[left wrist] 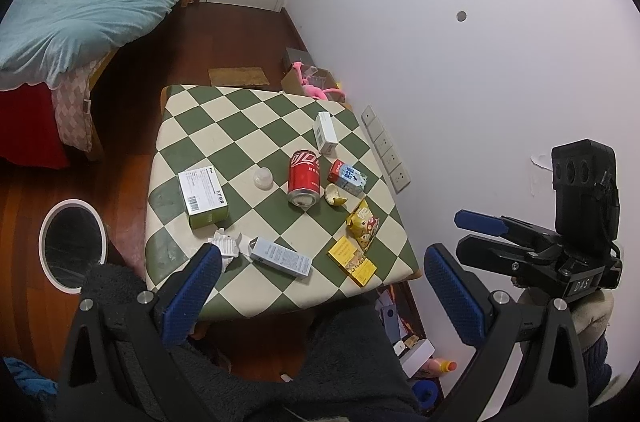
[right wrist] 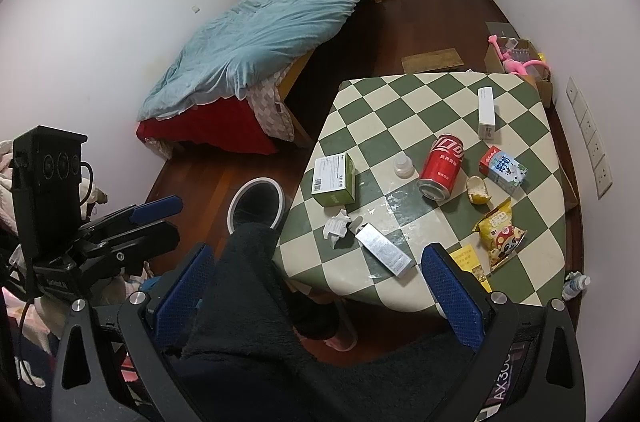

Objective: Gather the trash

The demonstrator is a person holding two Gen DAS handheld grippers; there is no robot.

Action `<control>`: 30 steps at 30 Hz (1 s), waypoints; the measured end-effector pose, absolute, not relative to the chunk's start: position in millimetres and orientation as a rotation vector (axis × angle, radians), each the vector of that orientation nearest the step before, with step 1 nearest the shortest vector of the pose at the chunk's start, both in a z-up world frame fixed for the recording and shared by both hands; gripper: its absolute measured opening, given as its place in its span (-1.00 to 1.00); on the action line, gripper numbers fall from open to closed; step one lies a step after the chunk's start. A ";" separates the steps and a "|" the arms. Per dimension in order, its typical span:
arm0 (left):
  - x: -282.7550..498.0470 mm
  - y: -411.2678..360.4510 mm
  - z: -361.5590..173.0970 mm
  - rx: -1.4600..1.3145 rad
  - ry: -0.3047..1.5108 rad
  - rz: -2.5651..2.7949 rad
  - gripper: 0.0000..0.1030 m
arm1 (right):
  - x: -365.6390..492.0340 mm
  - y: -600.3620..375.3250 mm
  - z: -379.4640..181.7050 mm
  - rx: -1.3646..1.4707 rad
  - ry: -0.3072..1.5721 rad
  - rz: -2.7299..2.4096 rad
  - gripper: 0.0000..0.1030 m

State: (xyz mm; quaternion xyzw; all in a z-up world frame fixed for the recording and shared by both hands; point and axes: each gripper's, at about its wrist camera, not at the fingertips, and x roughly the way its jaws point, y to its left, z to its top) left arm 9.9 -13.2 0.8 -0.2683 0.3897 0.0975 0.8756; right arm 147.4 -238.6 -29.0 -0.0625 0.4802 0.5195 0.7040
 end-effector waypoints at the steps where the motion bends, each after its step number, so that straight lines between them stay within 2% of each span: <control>1: 9.7 -13.3 0.8 -0.560 0.814 0.202 1.00 | 146.7 -237.7 -27.3 -0.140 1.068 1.155 1.00; 30: 8.4 -7.7 8.9 -0.557 0.801 0.205 1.00 | 143.2 -235.6 -27.0 -0.140 1.069 1.167 1.00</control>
